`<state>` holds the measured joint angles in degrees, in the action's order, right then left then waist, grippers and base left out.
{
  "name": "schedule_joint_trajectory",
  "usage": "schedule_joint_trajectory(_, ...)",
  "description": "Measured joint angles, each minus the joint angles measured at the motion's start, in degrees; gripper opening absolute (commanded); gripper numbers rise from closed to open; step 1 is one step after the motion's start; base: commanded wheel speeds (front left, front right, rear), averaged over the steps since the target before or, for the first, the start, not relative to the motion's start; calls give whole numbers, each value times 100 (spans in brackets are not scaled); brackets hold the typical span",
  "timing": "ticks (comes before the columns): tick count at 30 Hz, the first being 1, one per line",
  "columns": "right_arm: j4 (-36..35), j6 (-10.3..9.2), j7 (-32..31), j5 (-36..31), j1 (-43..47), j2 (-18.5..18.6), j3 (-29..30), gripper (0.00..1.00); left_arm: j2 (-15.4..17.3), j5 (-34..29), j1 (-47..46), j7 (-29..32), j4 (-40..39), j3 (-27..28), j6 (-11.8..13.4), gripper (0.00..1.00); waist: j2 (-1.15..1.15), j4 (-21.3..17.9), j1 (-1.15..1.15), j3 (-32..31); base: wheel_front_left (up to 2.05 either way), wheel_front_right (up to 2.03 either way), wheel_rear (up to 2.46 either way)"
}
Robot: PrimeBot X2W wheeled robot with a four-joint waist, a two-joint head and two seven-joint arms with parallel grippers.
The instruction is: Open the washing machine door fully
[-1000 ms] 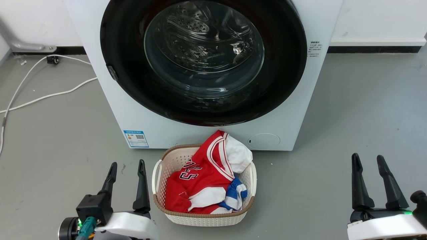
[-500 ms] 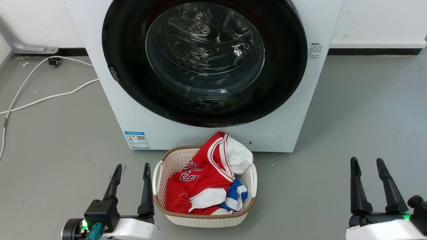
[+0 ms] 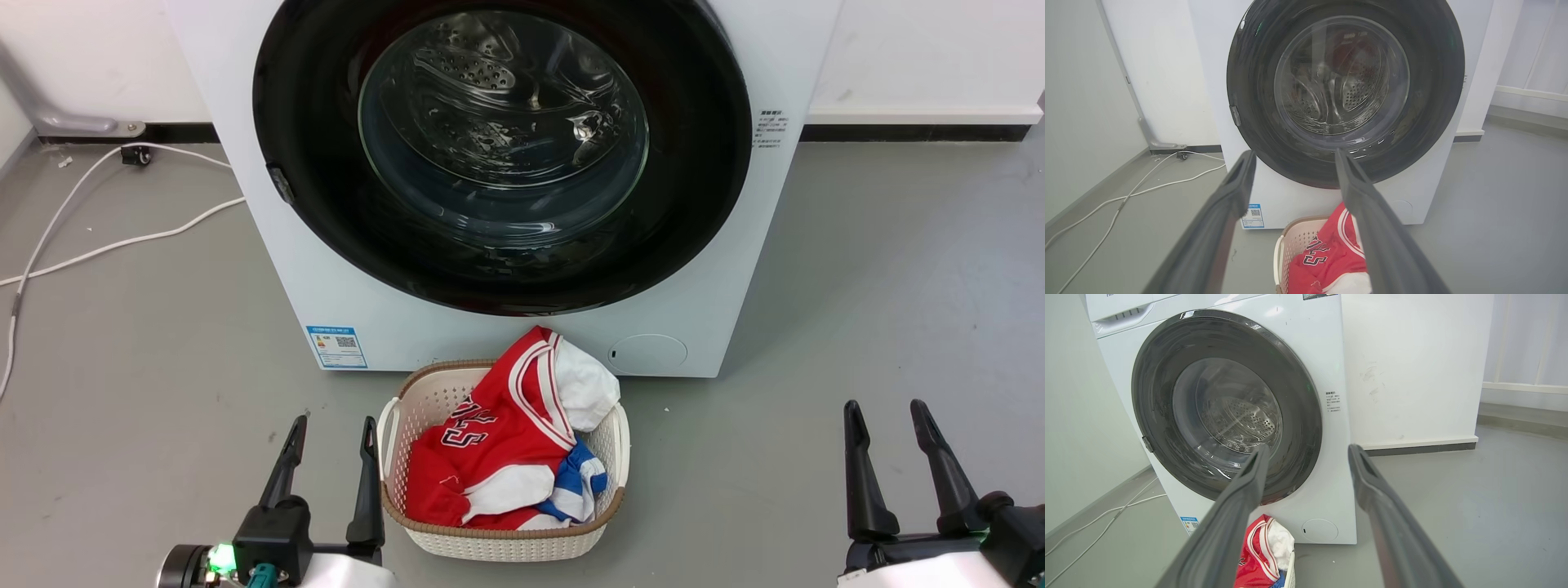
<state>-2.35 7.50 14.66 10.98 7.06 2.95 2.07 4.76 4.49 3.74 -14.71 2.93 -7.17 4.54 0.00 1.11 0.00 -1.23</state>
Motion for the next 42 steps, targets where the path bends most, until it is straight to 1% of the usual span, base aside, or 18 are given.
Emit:
schedule_joint_trajectory(4, 10, 0, 42, -131, 8, 0, 1, 100, -23, -168, 47, -20, 43, 18, -32, 100, 0, 4, 0, -9, 0, 0, 0)
schedule_joint_trajectory(14, 85, 0, 42, -91, 15, 0, 24, 100, -99, -181, 55, -29, 136, 109, -120, 100, 0, -3, 0, -6, 0, 0, 0)
schedule_joint_trajectory(29, 220, 0, 42, -12, 15, 0, 27, 100, -147, -224, 55, -29, 213, 203, -162, 100, 0, 2, 0, -9, 0, 0, 0)
schedule_joint_trajectory(30, 226, 0, 42, 1, 15, 0, 26, 24, -147, -224, 55, -29, 214, 209, -163, 100, 0, 0, 0, -7, 0, 0, 0)
schedule_joint_trajectory(31, 226, 0, 42, 7, 15, 0, 23, 0, -148, -224, 55, -29, 215, 211, -179, 100, 0, -2, 0, -5, 0, 0, 0)
schedule_joint_trajectory(37, 257, 0, 42, 159, 13, 0, 15, 0, -156, -225, 55, -29, 224, 227, -198, 100, 0, -9, 0, 6, 0, 0, 0)
schedule_joint_trajectory(38, 270, 0, 42, 430, 12, -1, 8, 0, -157, -227, 55, -29, 226, 227, -199, 100, 0, -10, 0, 8, 0, 0, 0)
schedule_joint_trajectory(42, 375, -1, 43, 1855, -1, 1, -90, 0, -164, -231, 54, -29, 241, 240, -201, 100, 0, -13, 0, 7, 0, 0, 0)
